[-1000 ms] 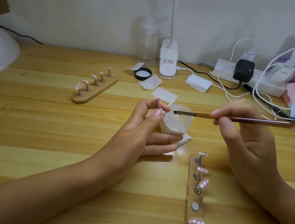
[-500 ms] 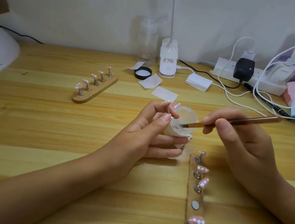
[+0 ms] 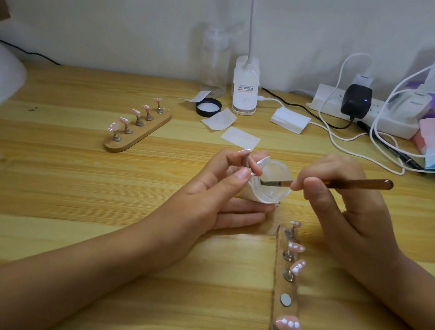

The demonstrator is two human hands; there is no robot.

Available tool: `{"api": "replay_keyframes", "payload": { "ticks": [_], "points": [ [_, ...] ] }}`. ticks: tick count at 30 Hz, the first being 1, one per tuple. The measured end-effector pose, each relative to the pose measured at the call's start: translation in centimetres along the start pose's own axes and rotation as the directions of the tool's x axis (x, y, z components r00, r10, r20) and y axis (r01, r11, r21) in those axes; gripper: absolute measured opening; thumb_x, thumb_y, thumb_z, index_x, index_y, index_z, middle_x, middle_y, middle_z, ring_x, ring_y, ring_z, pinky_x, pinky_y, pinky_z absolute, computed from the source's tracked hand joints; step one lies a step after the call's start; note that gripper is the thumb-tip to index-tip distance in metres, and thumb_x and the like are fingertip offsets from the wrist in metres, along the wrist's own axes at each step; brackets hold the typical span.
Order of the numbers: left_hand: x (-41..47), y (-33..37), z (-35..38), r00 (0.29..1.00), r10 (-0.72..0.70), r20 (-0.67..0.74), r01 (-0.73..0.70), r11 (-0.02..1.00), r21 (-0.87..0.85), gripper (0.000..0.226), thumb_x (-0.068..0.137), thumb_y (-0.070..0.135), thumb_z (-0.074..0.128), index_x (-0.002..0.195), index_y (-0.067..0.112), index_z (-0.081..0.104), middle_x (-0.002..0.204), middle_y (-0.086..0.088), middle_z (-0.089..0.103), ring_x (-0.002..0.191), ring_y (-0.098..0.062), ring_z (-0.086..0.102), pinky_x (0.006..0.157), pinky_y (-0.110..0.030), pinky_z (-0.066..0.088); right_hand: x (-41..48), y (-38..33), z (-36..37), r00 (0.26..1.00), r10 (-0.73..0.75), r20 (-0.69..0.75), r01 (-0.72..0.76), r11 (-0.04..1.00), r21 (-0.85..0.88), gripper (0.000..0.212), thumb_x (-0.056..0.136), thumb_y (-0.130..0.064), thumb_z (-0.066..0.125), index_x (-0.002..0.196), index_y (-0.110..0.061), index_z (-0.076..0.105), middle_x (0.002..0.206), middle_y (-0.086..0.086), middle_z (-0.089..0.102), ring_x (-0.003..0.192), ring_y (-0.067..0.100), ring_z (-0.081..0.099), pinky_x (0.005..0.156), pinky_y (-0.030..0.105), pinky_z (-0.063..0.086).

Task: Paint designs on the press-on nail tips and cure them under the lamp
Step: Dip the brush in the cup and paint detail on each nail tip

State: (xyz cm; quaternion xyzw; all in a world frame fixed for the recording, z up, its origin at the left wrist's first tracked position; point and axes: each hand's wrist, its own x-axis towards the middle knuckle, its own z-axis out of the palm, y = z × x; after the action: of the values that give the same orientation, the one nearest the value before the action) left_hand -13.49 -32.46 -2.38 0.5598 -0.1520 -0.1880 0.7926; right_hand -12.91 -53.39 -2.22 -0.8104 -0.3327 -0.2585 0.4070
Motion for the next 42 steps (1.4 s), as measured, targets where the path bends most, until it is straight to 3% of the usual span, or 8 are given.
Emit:
{"api": "replay_keyframes", "payload": {
  "ticks": [10,17,25,27,30,33,36,42],
  "points": [
    [0.4,0.2,-0.2,0.996,-0.054,-0.077,0.041,0.986,-0.160,0.009,0.096,0.029,0.053,0.096,0.027,0.062,0.140,0.010,0.056,0.105,-0.043,0.067,0.092,-0.042,0.055,0.2,0.2,-0.2,0.971,0.182,-0.156,-0.121,0.934,0.336,0.018,0.098,-0.016,0.037,0.089,-0.018,0.052,0.087,-0.012,0.056,0.080,0.007,0.050,0.078,0.020,0.042],
    [0.8,1.0,-0.4,0.984,-0.135,-0.120,0.094,0.951,-0.295,0.013,0.097,0.028,0.053,0.109,0.028,0.056,0.124,0.006,0.068,0.103,-0.047,0.066,0.087,-0.043,0.057,0.6,0.7,-0.7,0.926,0.299,-0.230,-0.183,0.888,0.421,0.019,0.093,-0.021,0.035,0.084,-0.019,0.051,0.080,-0.015,0.053,0.079,0.010,0.046,0.079,0.023,0.039],
    [1.3,1.1,-0.6,0.970,-0.177,-0.165,0.119,0.943,-0.310,0.010,0.097,0.028,0.054,0.104,0.023,0.057,0.133,-0.003,0.060,0.101,-0.043,0.068,0.080,-0.040,0.059,0.5,1.7,-1.0,0.849,0.459,-0.263,-0.252,0.789,0.561,0.027,0.096,-0.024,0.040,0.083,-0.031,0.062,0.081,-0.012,0.056,0.077,0.008,0.050,0.076,0.022,0.043],
    [1.2,1.0,-0.3,0.964,-0.147,-0.221,0.091,0.965,-0.245,0.007,0.098,0.029,0.052,0.101,0.026,0.058,0.112,0.003,0.072,0.095,-0.032,0.072,0.069,-0.031,0.060,0.9,1.8,-1.1,0.785,0.575,-0.231,-0.279,0.661,0.696,0.032,0.097,-0.022,0.040,0.080,-0.029,0.066,0.076,-0.008,0.058,0.070,0.008,0.053,0.071,0.022,0.047],
    [0.3,0.6,-0.2,0.939,0.096,-0.329,-0.039,0.984,0.176,0.006,0.095,0.040,0.057,0.091,0.042,0.062,0.100,0.007,0.062,0.070,-0.003,0.061,0.058,-0.017,0.048,1.5,2.0,-1.2,0.695,0.708,-0.126,-0.322,0.462,0.826,0.038,0.101,-0.024,0.041,0.076,-0.024,0.069,0.068,-0.005,0.059,0.063,0.009,0.058,0.065,0.021,0.051],
    [-0.9,0.7,-0.1,0.935,0.316,-0.160,-0.238,0.894,0.379,0.003,0.088,0.036,0.064,0.091,0.038,0.064,0.094,0.010,0.061,0.061,-0.003,0.044,0.061,-0.009,0.039,1.8,2.3,-1.4,0.651,0.757,-0.052,-0.313,0.330,0.891,0.034,0.102,-0.027,0.047,0.075,-0.021,0.066,0.067,-0.004,0.058,0.064,0.008,0.059,0.066,0.020,0.052],
    [-1.1,0.5,0.4,0.983,0.181,-0.043,-0.146,0.896,0.419,0.007,0.078,0.036,0.071,0.082,0.034,0.066,0.091,-0.003,0.070,0.073,-0.026,0.055,0.069,-0.024,0.045,1.6,2.5,-1.5,0.692,0.722,0.002,-0.332,0.316,0.889,0.015,0.098,-0.022,0.055,0.083,-0.021,0.060,0.069,-0.004,0.056,0.065,0.009,0.056,0.069,0.021,0.051],
    [-0.2,0.0,0.2,0.998,0.006,-0.068,0.025,0.898,0.438,0.013,0.072,0.022,0.073,0.069,0.029,0.063,0.070,0.005,0.064,0.060,-0.009,0.055,0.055,-0.018,0.044,1.3,2.1,-1.0,0.800,0.600,0.028,-0.363,0.447,0.818,0.008,0.088,-0.011,0.050,0.084,-0.018,0.051,0.064,-0.003,0.054,0.059,0.009,0.054,0.062,0.022,0.048]
  ]
}}
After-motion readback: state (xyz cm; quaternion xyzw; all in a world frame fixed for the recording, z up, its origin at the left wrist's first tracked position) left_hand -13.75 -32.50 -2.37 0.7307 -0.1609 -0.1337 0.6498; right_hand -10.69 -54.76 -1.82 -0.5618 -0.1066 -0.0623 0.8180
